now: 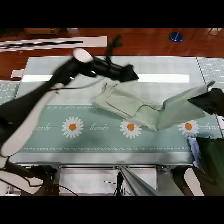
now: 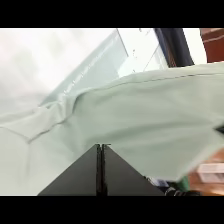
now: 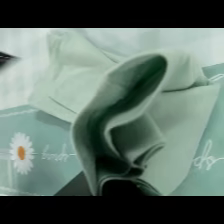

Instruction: Fold the shirts.

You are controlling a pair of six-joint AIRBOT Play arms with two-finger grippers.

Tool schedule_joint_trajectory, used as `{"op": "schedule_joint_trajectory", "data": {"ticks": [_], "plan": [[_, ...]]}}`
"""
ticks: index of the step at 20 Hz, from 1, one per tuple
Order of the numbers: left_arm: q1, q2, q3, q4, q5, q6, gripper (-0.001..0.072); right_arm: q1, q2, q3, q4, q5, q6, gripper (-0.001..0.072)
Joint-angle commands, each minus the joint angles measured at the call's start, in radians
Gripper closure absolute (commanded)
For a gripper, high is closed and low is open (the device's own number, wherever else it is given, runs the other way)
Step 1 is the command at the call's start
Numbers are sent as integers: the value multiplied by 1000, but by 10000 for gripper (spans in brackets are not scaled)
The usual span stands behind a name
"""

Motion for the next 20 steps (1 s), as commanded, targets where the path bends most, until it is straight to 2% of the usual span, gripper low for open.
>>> {"op": "schedule_joint_trajectory", "data": {"ticks": [1, 7, 10, 15, 16, 17, 19, 20], "plan": [[191, 205, 1, 89, -148, 19, 690, 146, -50, 1, -40, -182, 53, 683], [376, 431, 1, 128, -341, 18, 690, 486, -259, 1, 82, -564, 93, 683], [385, 499, 0, 134, -445, 19, 689, 657, -381, 1, 99, -766, 113, 683], [385, 568, 0, 134, -538, 14, 689, 838, -558, 1, 317, -1006, 77, 681], [385, 573, 0, 134, -548, 14, 690, 864, -574, 1, 354, -1029, 37, 642], [385, 574, 0, 134, -555, 14, 690, 883, -581, 1, 399, -1037, -13, 509], [383, 574, -19, 134, -554, 15, 690, 900, -579, 12, 486, -1001, -161, 392], [383, 574, -44, 134, -554, 15, 690, 898, -579, 32, 518, -946, -235, 280]]}}
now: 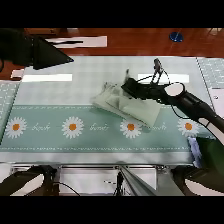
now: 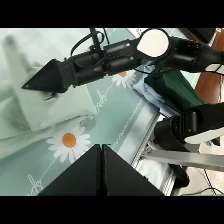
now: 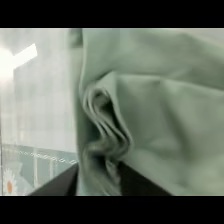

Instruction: Fold the shirts.

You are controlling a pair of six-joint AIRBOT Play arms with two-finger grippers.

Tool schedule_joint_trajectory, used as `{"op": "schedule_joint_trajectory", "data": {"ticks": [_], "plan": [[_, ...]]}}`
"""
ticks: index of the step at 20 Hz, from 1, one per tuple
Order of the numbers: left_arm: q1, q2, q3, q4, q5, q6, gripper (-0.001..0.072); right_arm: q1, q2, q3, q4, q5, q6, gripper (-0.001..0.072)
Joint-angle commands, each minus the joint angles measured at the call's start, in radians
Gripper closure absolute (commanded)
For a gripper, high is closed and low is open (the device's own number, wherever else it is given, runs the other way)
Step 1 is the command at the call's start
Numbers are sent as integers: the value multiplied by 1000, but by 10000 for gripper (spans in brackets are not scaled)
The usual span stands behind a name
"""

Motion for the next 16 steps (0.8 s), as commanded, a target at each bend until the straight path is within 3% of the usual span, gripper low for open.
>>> {"op": "schedule_joint_trajectory", "data": {"ticks": [1, 6, 8, 10, 13, 14, 16], "plan": [[1, 10, -62, 2, -23, 1, 689, 29, -22, 45, 139, 74, -222, 226], [1, 7, -308, 2, 10, 40, 689, -123, 26, 142, 118, 338, -236, 226], [1, 7, -406, 12, 42, 64, 689, -251, 86, 142, 28, 446, -198, 238], [1, 6, -487, 63, 68, 81, 689, -407, 154, 142, -197, 588, -102, 239], [2, 5, -574, 182, 72, 80, 679, -625, 232, 142, -702, 840, 38, 239], [2, 3, -593, 215, 72, 80, 638, -685, 238, 141, -863, 919, 48, 238], [2, 2, -613, 253, 73, 80, 637, -785, 237, 105, -949, 972, 31, 234]]}}
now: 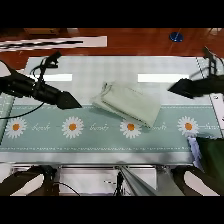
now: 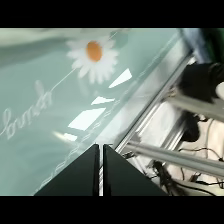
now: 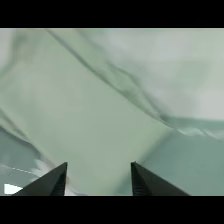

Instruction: Fold the shirts.

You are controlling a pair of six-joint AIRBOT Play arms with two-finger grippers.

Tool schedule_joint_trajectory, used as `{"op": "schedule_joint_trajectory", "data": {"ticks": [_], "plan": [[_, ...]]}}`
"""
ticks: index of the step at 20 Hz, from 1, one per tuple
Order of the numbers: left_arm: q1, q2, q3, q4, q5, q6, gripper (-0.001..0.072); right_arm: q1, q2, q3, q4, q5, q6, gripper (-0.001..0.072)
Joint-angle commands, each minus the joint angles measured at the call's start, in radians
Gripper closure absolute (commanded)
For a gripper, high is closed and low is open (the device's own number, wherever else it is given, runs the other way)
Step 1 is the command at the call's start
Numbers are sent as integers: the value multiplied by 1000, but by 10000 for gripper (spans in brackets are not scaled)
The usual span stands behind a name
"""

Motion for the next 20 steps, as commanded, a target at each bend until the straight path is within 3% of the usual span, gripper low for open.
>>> {"op": "schedule_joint_trajectory", "data": {"ticks": [1, 3, 5, 7, 12, 16, 17, 18, 19, 20], "plan": [[1, -3, -56, 97, 7, 2, 637, -202, 28, -57, -250, 177, 30, 230], [2, -2, -56, 103, 7, -24, 637, -254, 28, -151, -10, 96, 7, 159], [2, -2, -56, 125, 6, -69, 637, -246, 27, -262, 167, -37, -18, 159], [2, 3, -56, 130, 2, -92, 637, -216, 5, -361, 247, -140, -21, 121], [2, 28, -55, 131, -12, -123, 638, -44, -156, -438, 320, -231, -103, 121], [2, 35, -55, 130, -12, -160, 638, 116, -262, -438, 488, -388, -122, 129], [2, 35, -55, 130, -12, -171, 638, 150, -279, -438, 543, -412, -137, 199], [2, 35, -55, 130, -12, -171, 639, 173, -286, -437, 591, -423, -169, 376], [2, 35, -55, 130, -11, -171, 639, 184, -286, -433, 634, -417, -215, 624], [2, 35, -55, 131, -10, -170, 640, 178, -286, -418, 666, -386, -245, 682]]}}
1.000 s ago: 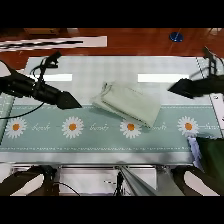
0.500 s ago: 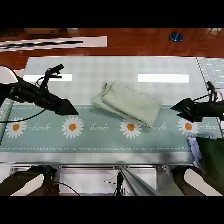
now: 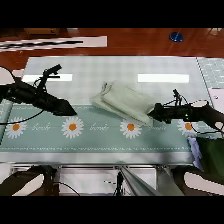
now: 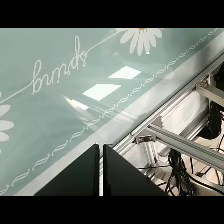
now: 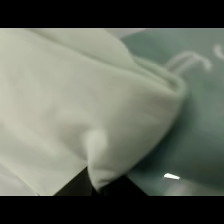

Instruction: Fold the shirts.

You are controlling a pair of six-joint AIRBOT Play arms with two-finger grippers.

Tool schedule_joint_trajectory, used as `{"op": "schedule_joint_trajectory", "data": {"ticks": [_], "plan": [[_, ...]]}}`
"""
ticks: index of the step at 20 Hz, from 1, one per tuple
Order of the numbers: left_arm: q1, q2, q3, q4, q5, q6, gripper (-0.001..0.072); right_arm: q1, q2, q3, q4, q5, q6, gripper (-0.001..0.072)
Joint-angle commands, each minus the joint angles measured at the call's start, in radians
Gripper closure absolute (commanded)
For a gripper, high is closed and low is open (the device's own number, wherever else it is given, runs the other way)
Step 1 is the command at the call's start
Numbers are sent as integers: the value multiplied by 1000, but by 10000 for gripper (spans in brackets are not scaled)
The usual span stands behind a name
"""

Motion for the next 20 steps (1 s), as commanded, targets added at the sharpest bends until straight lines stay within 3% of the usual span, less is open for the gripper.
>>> {"op": "schedule_joint_trajectory", "data": {"ticks": [1, 4, 10, 15, 20], "plan": [[0, 1, 0, 4, 4, -14, 647, 35, -24, 37, 158, 39, -122, 682], [0, 0, 0, 16, 4, -14, 647, -48, 49, 154, 111, 250, -131, 683], [0, -1, 0, 16, 40, 43, 647, -340, 379, 459, -159, 520, 243, 682], [0, 0, 0, 15, 53, 98, 647, -674, 465, 684, -451, 954, 322, 682], [0, -1, 0, 15, 57, 174, 647, -967, 494, 838, -683, 956, 348, 683]]}}
